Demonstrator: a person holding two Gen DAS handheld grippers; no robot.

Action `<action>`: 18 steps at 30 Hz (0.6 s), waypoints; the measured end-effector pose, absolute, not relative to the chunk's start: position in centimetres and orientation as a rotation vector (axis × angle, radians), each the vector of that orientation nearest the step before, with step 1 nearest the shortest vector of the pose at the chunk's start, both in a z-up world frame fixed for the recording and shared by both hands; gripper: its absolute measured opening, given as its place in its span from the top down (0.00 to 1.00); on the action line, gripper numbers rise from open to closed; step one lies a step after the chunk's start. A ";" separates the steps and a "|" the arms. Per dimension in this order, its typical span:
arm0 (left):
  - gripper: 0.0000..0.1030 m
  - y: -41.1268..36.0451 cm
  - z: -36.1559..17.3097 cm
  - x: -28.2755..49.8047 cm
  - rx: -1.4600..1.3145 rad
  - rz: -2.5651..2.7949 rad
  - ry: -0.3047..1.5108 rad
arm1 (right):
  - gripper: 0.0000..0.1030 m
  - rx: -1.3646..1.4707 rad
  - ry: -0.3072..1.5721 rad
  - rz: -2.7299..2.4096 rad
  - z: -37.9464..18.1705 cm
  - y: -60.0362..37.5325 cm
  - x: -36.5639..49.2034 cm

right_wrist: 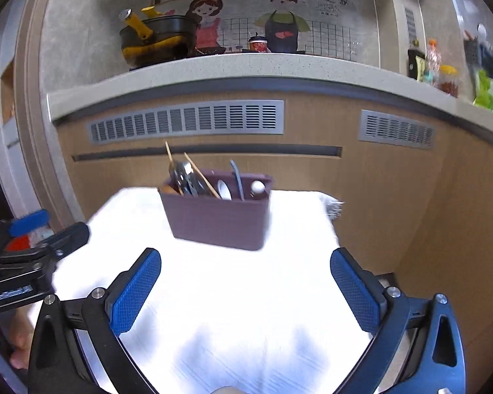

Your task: Organize utensils

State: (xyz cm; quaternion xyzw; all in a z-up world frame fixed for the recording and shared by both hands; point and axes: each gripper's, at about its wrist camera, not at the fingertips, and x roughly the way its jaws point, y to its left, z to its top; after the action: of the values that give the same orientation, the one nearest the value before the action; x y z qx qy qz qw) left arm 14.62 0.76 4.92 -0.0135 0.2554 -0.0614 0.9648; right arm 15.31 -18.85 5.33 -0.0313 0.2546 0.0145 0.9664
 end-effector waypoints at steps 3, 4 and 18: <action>0.01 0.3 3.9 13.3 -0.036 -0.104 0.540 | 0.01 -0.044 0.514 0.011 4.9 -19.5 14.3; 0.01 0.2 3.6 13.1 -0.036 -0.105 0.548 | 0.00 -0.029 0.516 0.012 4.8 -19.9 14.0; 0.01 -0.2 3.7 12.1 -0.008 -0.104 0.555 | 0.00 -0.005 0.543 0.012 4.2 -20.8 12.8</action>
State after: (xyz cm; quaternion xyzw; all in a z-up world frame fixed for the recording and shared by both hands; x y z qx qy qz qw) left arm 12.05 -0.15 3.69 -0.0040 0.2736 -0.0513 0.9605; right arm 12.85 -20.81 4.19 -0.0024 0.2683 0.0059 0.9633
